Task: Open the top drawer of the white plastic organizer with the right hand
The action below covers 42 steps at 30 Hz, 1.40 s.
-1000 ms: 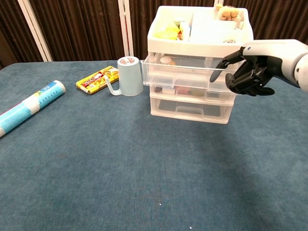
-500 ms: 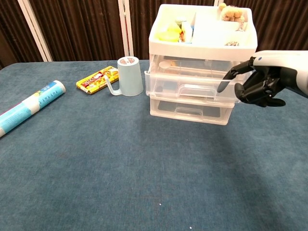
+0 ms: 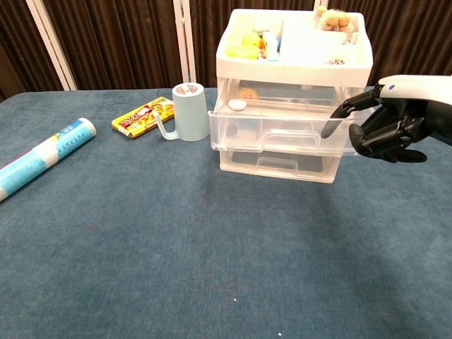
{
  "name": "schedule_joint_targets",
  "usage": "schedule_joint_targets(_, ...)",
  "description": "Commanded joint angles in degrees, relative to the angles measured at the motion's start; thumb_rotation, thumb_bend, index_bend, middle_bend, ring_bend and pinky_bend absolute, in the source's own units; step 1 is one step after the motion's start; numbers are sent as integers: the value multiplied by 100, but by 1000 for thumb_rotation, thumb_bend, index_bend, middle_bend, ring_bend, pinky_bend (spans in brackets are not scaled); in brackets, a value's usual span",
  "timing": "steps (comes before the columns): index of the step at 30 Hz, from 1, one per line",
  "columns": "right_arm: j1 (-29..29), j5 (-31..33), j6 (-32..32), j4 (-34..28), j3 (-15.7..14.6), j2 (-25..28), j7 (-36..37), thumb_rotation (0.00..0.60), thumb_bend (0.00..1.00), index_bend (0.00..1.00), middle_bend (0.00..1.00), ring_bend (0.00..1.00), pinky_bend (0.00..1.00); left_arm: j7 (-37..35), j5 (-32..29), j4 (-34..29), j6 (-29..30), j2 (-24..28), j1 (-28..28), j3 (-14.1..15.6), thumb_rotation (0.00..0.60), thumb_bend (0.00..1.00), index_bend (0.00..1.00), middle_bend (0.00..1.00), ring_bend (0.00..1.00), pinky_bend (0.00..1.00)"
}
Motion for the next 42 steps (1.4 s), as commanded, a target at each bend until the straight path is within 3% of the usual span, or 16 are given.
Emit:
schedule_joint_targets(1,-24,-43,11,-57,-53,11,-26,600,733,382,824,786,892,-4,0,0,-2,3,0,1,600,0,0,0,0,48)
schedule_joint_targets(5,-58,-88,23,-93,-110,18,-40,600,734,356,823,785,892,-2,12,-8,4,7,1,5,600,0,0,0,0,47)
schedule_joint_targets(7,-71,-121,4,-96,-137,23,-38,600,720,256,819,782,892,2,8,-12,-1,10,0,5,600,0,0,0,0,47)
schedule_joint_targets(9,-86,-179,-42,-120,-189,51,-41,600,663,76,812,776,892,2,4,-10,-2,12,1,5,600,0,0,0,0,48)
schedule_joint_targets(11,-97,-256,-70,-151,-239,88,-64,600,603,4,808,772,892,-1,3,-11,-4,11,0,4,600,0,0,0,0,47)
schedule_joint_targets(19,-261,-865,95,-370,-422,183,-90,600,553,0,806,772,892,2,0,0,10,1,2,-4,600,0,0,0,0,48)
schedule_joint_targets(26,-724,-2052,491,-654,-1029,723,-276,600,531,0,793,758,880,-37,30,8,67,18,28,2,600,0,0,0,0,48)
schedule_joint_targets(29,-1036,-2752,747,-466,-1335,1087,-222,600,494,0,692,669,794,-57,71,8,132,22,52,7,600,0,0,0,0,48)
schedule_joint_targets(32,-1383,-3497,1059,23,-1630,1358,-60,600,404,0,445,423,587,-68,118,10,192,18,74,16,600,0,0,0,0,48)
schedule_joint_targets(35,-1707,-4064,1337,681,-1920,1534,90,600,273,0,111,93,313,-27,163,27,247,4,97,29,600,0,0,0,0,47)
schedule_joint_targets(36,-1842,-4255,1441,980,-2031,1573,178,600,226,0,44,30,236,4,177,35,277,-5,110,31,600,0,0,0,0,47)
schedule_joint_targets(39,-2109,-4497,1624,1530,-2188,1605,394,600,136,0,0,0,127,98,220,74,358,-36,137,30,600,0,0,0,0,47)
schedule_joint_targets(42,-2435,-4579,1859,2172,-2230,1580,728,600,100,0,0,0,81,266,233,146,435,-97,166,14,600,0,0,0,0,46)
